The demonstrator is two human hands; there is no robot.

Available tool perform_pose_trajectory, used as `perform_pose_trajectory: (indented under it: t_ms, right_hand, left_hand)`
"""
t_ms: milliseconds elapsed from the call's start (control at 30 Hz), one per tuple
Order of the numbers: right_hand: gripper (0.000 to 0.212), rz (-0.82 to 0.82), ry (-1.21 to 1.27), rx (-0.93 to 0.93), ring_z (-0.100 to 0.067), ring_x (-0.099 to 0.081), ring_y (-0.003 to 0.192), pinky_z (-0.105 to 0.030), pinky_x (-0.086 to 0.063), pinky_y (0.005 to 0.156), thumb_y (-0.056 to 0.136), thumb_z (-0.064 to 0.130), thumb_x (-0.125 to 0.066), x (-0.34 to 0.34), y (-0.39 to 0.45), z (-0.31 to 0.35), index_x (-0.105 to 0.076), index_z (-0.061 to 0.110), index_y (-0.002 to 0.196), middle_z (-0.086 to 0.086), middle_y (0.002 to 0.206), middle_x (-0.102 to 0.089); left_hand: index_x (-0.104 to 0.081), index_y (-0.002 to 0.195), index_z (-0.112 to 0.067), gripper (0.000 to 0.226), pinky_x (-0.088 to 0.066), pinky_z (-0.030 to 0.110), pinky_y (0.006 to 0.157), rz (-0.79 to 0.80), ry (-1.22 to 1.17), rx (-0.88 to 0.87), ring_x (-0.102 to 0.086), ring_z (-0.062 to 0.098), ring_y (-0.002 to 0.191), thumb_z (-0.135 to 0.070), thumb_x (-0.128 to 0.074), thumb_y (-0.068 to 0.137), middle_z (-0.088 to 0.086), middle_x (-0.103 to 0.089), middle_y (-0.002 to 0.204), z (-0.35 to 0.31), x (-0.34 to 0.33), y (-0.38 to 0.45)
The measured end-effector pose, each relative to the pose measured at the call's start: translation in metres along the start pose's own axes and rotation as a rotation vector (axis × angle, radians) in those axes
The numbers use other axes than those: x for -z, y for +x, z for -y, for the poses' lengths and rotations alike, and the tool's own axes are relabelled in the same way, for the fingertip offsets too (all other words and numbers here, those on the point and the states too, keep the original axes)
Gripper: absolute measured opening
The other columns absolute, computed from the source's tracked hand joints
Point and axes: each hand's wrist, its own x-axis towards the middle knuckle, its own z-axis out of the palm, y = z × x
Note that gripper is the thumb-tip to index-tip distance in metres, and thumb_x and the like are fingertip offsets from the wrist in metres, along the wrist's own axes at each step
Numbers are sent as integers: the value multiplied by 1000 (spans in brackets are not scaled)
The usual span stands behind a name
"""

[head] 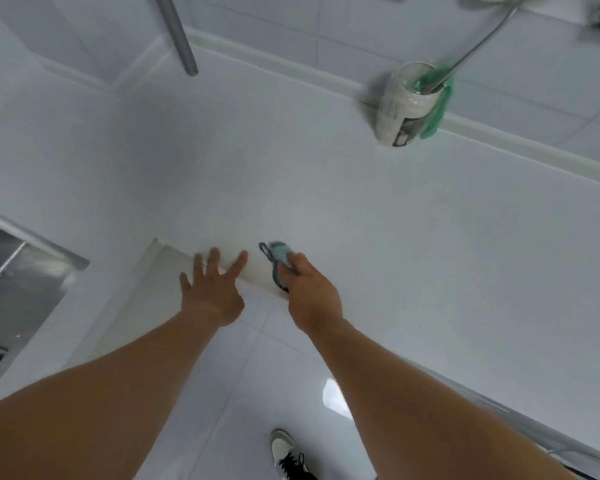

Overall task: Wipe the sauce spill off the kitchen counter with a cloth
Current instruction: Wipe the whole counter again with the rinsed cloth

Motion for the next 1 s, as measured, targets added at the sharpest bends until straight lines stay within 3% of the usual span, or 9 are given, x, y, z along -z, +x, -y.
perform_pose_trajectory:
  t_ms: [67, 133, 233, 333, 533, 700, 833, 900, 1000]
  right_hand:
    - [38, -35, 67, -45, -21, -64, 115, -22, -49, 82, 103, 28, -56, 21, 8, -5, -59, 37, 140, 15, 137, -60]
    - [27, -291, 181, -260, -16, -67, 98, -14, -41, 72, 101, 32, -62, 40, 0, -25, -68, 38, 127, 20, 114, -65]
    - [51, -581, 205, -677, -29, -66, 103, -28, -41, 84, 91, 8, -59, 54, -38, -70, -66, 29, 137, -2, 140, -53]
    - [56, -424, 199, -872, -33, -49, 139, -45, -41, 108, 102, 18, -47, 34, -62, -75, -45, 27, 157, 0, 169, -23]
    - [66, -263, 7, -622, -32, -16, 157, -54, -15, 125, 106, 43, -23, -7, 8, -5, -23, 14, 166, -14, 174, -9]
    - [68, -96, -75, -221, -21, 3, 162, -46, -1, 130, 105, 19, -41, -44, 67, 60, -17, 24, 168, -3, 176, -1]
    - [77, 105, -68, 148, -17, -17, 158, -35, -21, 129, 92, -1, -62, -43, 106, 96, -41, 28, 160, 10, 173, -19]
    - [59, 231, -134, 377, -17, -38, 150, -32, -38, 120, 97, 10, -61, -25, 131, 101, -54, 31, 151, 13, 167, -35]
    - [44, 187, 7, 426, -14, -56, 134, -9, -34, 108, 96, 12, -61, 18, 160, 84, -70, 29, 135, 14, 151, -56]
  left_hand:
    - [20, 154, -55, 93, 2, 61, 124, 54, 23, -24, 21, 27, 156, -31, -50, 98, 3, 29, 168, 3, 6, 2]
    - [20, 154, -54, 94, 5, 62, 124, 96, 21, -35, 20, 27, 157, -27, -49, 96, 4, 29, 168, 4, 14, 6]
    - [23, 155, -51, 96, 6, 59, 125, 137, 65, -53, 19, 31, 157, -23, -47, 96, 8, 29, 167, 3, 21, 8]
    - [26, 154, -48, 97, 2, 53, 127, 137, 77, -74, 18, 34, 156, -22, -47, 96, 11, 31, 166, 4, 20, 6]
    - [9, 159, -52, 90, -32, 47, 118, 187, 5, -102, 4, 32, 159, -23, -45, 93, 6, 19, 170, 8, 33, 14]
    - [-42, 153, -42, 54, -40, 36, 111, -5, -310, -28, -46, 19, 140, -31, -43, 100, -8, -37, 158, 33, 55, 26]
    - [-57, 138, -36, 42, -44, 40, 104, -185, -401, 242, -48, 21, 133, -28, -48, 98, -5, -46, 148, 80, 65, 37]
    - [-50, 145, -35, 47, -43, 45, 107, -140, -394, 419, -40, 26, 139, -32, -49, 97, -1, -37, 153, 107, 70, 39]
    - [-30, 157, -38, 62, -36, 53, 116, -4, -414, 599, -27, 35, 149, -35, -46, 98, 2, -17, 167, 152, 67, 39]
